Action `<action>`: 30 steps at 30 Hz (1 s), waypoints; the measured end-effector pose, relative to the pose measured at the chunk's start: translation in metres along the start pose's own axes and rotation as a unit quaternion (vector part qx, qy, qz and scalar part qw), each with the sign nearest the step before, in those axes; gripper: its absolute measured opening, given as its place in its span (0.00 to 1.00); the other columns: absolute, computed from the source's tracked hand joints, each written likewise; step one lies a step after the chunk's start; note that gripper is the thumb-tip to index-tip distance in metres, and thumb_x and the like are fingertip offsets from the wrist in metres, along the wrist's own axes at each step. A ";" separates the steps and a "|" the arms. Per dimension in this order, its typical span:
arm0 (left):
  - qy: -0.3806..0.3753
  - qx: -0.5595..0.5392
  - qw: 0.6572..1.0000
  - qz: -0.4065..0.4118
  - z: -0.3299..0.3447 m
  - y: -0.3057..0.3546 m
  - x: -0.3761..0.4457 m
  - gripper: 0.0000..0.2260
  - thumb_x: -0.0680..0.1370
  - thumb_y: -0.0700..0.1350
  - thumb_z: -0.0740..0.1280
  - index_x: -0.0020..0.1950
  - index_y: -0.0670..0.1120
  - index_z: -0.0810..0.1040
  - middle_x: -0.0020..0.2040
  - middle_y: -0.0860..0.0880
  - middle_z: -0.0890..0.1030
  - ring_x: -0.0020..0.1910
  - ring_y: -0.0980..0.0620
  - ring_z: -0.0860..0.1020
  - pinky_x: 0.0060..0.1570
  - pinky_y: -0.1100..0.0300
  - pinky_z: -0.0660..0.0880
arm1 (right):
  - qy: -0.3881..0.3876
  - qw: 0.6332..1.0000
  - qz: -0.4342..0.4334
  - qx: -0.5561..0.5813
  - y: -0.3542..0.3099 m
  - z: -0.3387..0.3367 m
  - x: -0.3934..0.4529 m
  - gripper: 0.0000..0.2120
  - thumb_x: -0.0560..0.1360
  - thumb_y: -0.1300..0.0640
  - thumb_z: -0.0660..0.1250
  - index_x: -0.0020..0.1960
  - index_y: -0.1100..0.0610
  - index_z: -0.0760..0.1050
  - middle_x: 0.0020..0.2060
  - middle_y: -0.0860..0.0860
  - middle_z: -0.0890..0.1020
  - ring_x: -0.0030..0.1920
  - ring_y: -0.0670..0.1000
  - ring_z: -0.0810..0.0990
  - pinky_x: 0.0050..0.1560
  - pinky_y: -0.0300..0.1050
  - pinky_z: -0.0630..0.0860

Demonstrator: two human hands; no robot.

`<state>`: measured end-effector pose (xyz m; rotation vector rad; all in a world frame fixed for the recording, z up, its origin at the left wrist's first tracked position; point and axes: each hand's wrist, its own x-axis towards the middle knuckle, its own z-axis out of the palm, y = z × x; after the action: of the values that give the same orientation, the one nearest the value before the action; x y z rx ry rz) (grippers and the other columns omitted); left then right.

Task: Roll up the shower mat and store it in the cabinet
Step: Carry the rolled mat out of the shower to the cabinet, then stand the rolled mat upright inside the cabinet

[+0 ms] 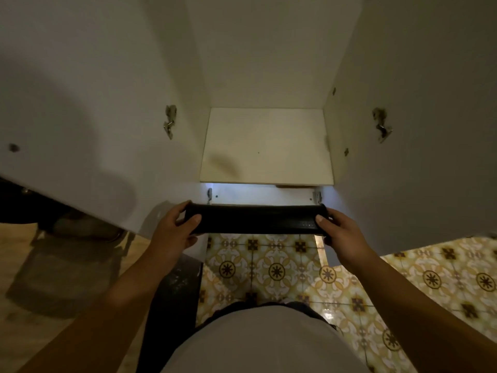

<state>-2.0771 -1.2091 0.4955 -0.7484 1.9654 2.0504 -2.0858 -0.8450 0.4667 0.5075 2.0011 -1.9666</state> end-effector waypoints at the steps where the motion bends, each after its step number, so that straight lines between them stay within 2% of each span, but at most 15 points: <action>1: 0.001 -0.003 1.000 -0.001 0.003 0.000 0.002 0.18 0.76 0.44 0.70 0.65 0.53 0.74 0.55 0.44 0.80 0.53 0.42 0.80 0.45 0.54 0.77 | -0.003 1.000 0.002 0.000 -0.001 -0.002 0.004 0.13 0.77 0.53 0.67 0.61 0.51 0.78 0.48 0.49 0.83 0.45 0.46 0.81 0.39 0.40 0.73; 7: 0.016 0.004 1.000 -0.011 0.018 -0.003 0.018 0.16 0.76 0.46 0.70 0.62 0.56 0.75 0.53 0.45 0.81 0.50 0.45 0.82 0.44 0.56 0.79 | -0.018 1.000 0.015 0.008 -0.002 -0.014 0.033 0.11 0.76 0.52 0.69 0.58 0.46 0.80 0.48 0.48 0.84 0.47 0.48 0.83 0.41 0.43 0.76; 12: 0.026 -0.004 0.999 -0.034 0.026 -0.013 0.043 0.16 0.77 0.44 0.69 0.62 0.55 0.74 0.53 0.45 0.80 0.51 0.45 0.81 0.42 0.56 0.78 | -0.028 0.999 0.038 0.022 0.005 -0.014 0.060 0.11 0.75 0.53 0.70 0.56 0.41 0.81 0.48 0.48 0.85 0.44 0.45 0.84 0.37 0.37 0.78; 16: 0.003 -0.047 0.998 -0.048 0.029 -0.024 0.076 0.15 0.77 0.39 0.68 0.61 0.52 0.75 0.54 0.41 0.80 0.50 0.46 0.81 0.39 0.58 0.78 | -0.008 0.996 0.061 0.063 0.017 -0.009 0.091 0.15 0.73 0.55 0.72 0.59 0.44 0.80 0.51 0.48 0.85 0.51 0.52 0.83 0.41 0.42 0.78; 20: -0.001 -0.070 0.994 -0.078 0.026 -0.038 0.120 0.16 0.76 0.37 0.68 0.59 0.54 0.77 0.54 0.42 0.80 0.50 0.44 0.81 0.40 0.56 0.78 | 0.015 0.993 0.071 0.091 0.036 0.005 0.121 0.15 0.74 0.59 0.71 0.59 0.48 0.80 0.49 0.51 0.86 0.48 0.53 0.84 0.39 0.41 0.79; 24: -0.002 -0.080 0.992 -0.099 0.027 -0.064 0.175 0.17 0.76 0.35 0.67 0.58 0.55 0.77 0.55 0.43 0.80 0.52 0.44 0.80 0.40 0.57 0.79 | 0.047 0.984 0.102 0.136 0.069 0.020 0.161 0.17 0.73 0.64 0.69 0.60 0.51 0.79 0.49 0.52 0.86 0.48 0.53 0.85 0.40 0.41 0.80; 26: 0.004 -0.090 0.990 -0.109 0.027 -0.089 0.208 0.18 0.76 0.34 0.66 0.59 0.55 0.77 0.55 0.43 0.80 0.52 0.44 0.80 0.40 0.57 0.79 | 0.056 0.981 0.121 0.144 0.098 0.026 0.190 0.17 0.73 0.65 0.69 0.57 0.50 0.79 0.50 0.52 0.86 0.49 0.52 0.85 0.40 0.40 0.80; 30: 0.029 -0.107 0.987 -0.114 0.032 -0.165 0.279 0.19 0.76 0.33 0.66 0.59 0.55 0.78 0.55 0.44 0.81 0.51 0.44 0.82 0.40 0.57 0.80 | 0.066 0.973 0.145 0.167 0.177 0.035 0.265 0.24 0.70 0.65 0.70 0.66 0.56 0.74 0.57 0.56 0.82 0.57 0.56 0.81 0.52 0.47 0.81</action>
<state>-2.2420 -1.2175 0.2146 -1.0353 1.6145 2.1395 -2.2465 -0.8662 0.1901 0.9728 1.5554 -2.1309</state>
